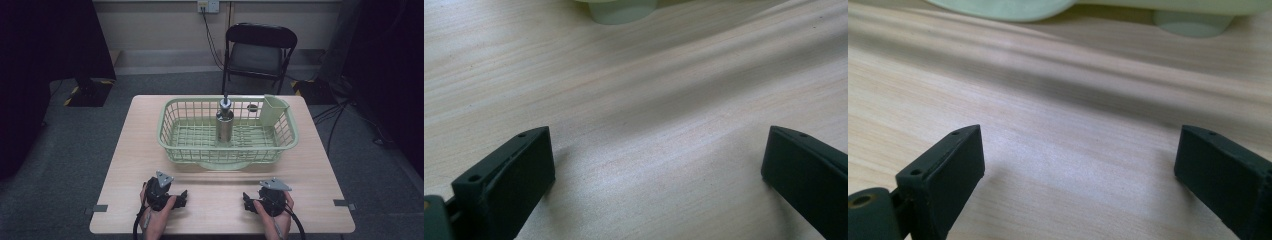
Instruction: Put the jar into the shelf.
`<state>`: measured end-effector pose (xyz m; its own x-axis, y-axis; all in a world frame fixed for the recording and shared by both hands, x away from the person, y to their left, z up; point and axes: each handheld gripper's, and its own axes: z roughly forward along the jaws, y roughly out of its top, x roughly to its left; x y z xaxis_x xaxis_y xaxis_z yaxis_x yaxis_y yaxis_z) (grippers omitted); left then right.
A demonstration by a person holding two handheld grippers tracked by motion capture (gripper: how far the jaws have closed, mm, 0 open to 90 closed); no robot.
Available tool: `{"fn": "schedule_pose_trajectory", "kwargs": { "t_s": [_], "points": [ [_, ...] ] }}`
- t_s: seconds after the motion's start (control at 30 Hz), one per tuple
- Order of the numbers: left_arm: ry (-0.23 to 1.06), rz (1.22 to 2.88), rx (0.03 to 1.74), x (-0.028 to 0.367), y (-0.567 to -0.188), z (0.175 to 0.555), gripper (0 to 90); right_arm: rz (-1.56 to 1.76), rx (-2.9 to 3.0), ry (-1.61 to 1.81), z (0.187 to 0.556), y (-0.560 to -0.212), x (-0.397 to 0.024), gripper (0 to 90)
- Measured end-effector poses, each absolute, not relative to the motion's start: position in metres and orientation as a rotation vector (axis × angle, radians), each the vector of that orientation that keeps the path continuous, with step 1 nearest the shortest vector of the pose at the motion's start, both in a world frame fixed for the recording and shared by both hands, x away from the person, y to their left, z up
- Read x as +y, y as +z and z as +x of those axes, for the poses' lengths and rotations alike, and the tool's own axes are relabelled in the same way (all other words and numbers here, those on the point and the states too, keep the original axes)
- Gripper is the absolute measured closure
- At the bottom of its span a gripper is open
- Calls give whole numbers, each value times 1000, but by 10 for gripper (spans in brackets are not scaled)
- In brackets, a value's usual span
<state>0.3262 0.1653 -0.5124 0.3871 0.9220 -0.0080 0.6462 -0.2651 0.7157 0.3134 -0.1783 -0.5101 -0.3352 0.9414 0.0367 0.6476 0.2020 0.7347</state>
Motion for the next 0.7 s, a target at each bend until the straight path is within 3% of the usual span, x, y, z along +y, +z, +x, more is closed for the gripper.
{"fn": "schedule_pose_trajectory", "kwargs": {
  "t_s": [0.7],
  "points": [
    [558, 2008, 1346, 165, -512, 326, 3, 1466, 2063, 866, 314, -511, -173, 30]
  ]
}}
